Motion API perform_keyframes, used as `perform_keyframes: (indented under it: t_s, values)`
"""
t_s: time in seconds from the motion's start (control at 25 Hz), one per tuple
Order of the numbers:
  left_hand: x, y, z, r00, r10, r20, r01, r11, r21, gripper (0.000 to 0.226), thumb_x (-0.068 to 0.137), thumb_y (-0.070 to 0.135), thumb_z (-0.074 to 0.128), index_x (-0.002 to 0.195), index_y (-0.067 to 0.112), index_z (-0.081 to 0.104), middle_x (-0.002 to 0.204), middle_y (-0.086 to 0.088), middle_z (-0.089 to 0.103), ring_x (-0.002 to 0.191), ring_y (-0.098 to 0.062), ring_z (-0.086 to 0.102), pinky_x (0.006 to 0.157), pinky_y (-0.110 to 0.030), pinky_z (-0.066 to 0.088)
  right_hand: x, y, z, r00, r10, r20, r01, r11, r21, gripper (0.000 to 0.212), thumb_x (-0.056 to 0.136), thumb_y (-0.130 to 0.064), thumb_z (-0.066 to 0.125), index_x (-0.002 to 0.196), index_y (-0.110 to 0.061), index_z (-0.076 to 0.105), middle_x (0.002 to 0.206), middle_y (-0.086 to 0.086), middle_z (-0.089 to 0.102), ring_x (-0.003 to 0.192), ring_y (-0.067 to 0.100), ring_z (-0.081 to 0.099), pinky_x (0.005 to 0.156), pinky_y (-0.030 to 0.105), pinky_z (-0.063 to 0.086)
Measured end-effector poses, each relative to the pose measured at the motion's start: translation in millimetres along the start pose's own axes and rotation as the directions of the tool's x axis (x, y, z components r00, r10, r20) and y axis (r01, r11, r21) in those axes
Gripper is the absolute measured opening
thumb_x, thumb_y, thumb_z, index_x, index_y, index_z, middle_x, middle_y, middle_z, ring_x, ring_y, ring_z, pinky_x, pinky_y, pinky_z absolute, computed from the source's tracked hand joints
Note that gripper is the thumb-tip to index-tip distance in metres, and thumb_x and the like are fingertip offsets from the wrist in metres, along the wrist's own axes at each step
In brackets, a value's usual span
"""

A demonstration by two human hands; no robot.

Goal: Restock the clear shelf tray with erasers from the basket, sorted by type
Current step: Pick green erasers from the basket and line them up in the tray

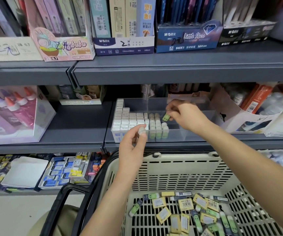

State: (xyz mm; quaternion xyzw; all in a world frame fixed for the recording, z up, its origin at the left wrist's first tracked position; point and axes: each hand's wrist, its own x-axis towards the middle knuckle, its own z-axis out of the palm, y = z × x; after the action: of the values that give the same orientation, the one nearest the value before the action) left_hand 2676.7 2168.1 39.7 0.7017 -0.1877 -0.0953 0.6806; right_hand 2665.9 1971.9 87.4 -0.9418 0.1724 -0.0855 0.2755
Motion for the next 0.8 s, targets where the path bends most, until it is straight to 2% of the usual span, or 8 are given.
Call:
perform_keyframes:
  t_s: [0.08,0.16,0.24,0.36,0.52,0.68,0.8]
  values:
    - [1.6,0.1,-0.8,1.000,0.003,-0.024,-0.003,1.000,0.001,0.020,0.092,0.022,0.056,0.100,0.040,0.058,0.097,0.014,0.062,0.087,0.005,0.056,0.081,-0.012,0.046,3.5,-1.3,-0.3,0.999,0.017,0.035,-0.017,1.000,0.005,0.004,0.095,-0.021,0.049,0.094,-0.021,0.053,0.087,-0.001,0.068,0.076,0.008,0.065,0.067,0.022,0.046]
    - [2.9,0.6,-0.3,0.999,-0.010,-0.032,0.010,1.000,-0.002,0.022,0.091,0.019,0.058,0.095,0.040,0.057,0.094,0.015,0.063,0.086,0.004,0.058,0.077,-0.008,0.045,5.5,-1.5,-4.4,0.999,0.022,0.046,-0.022,1.000,0.004,0.005,0.094,-0.019,0.049,0.091,-0.021,0.052,0.090,0.000,0.069,0.077,0.009,0.066,0.064,0.024,0.048]
    - [3.6,0.1,0.8,0.999,-0.024,-0.033,0.024,1.000,0.004,0.022,0.090,0.017,0.059,0.091,0.038,0.057,0.092,0.013,0.063,0.088,-0.002,0.059,0.077,-0.009,0.046,5.5,-3.0,-6.6,0.998,0.021,0.053,-0.020,1.000,-0.021,0.005,0.094,-0.019,0.049,0.091,-0.021,0.053,0.091,0.001,0.068,0.081,0.013,0.066,0.058,0.021,0.045]
    - [3.6,-0.3,1.8,0.999,-0.035,-0.025,0.035,0.999,-0.008,0.020,0.089,0.016,0.060,0.092,0.036,0.057,0.094,0.009,0.064,0.090,-0.006,0.060,0.078,-0.011,0.047,5.3,-5.7,-5.5,0.998,0.017,0.062,-0.016,1.000,-0.016,0.006,0.095,-0.018,0.048,0.091,-0.020,0.052,0.090,0.000,0.066,0.078,0.011,0.066,0.041,0.009,0.036]
    - [3.1,-0.1,1.2,0.999,-0.045,-0.029,0.044,0.999,-0.032,0.021,0.089,0.015,0.060,0.091,0.036,0.058,0.094,0.009,0.064,0.086,0.001,0.060,0.076,-0.009,0.046,6.4,-8.1,-6.8,0.998,0.035,0.061,-0.035,0.999,-0.005,0.005,0.095,-0.017,0.049,0.091,-0.019,0.053,0.090,0.001,0.065,0.076,0.014,0.065,0.031,0.005,0.028]
    - [3.6,-0.2,0.3,0.999,-0.043,-0.019,0.042,0.999,-0.030,0.025,0.089,0.012,0.058,0.090,0.037,0.057,0.092,0.011,0.063,0.079,0.010,0.058,0.074,-0.006,0.045,8.1,-6.8,-6.0,0.997,0.052,0.056,-0.050,0.998,-0.028,0.006,0.094,-0.017,0.050,0.090,-0.019,0.053,0.086,0.001,0.063,0.069,0.011,0.064,0.029,0.008,0.029]
    - [4.3,-1.0,0.5,0.999,-0.048,-0.017,0.048,0.998,-0.033,0.027,0.090,0.010,0.058,0.091,0.037,0.056,0.094,0.012,0.063,0.081,0.010,0.058,0.075,-0.006,0.045,9.2,-6.5,-4.5,0.998,0.045,0.050,-0.040,0.995,-0.096,0.007,0.094,-0.018,0.050,0.089,-0.021,0.054,0.092,0.004,0.065,0.078,0.018,0.066,0.044,0.018,0.042]
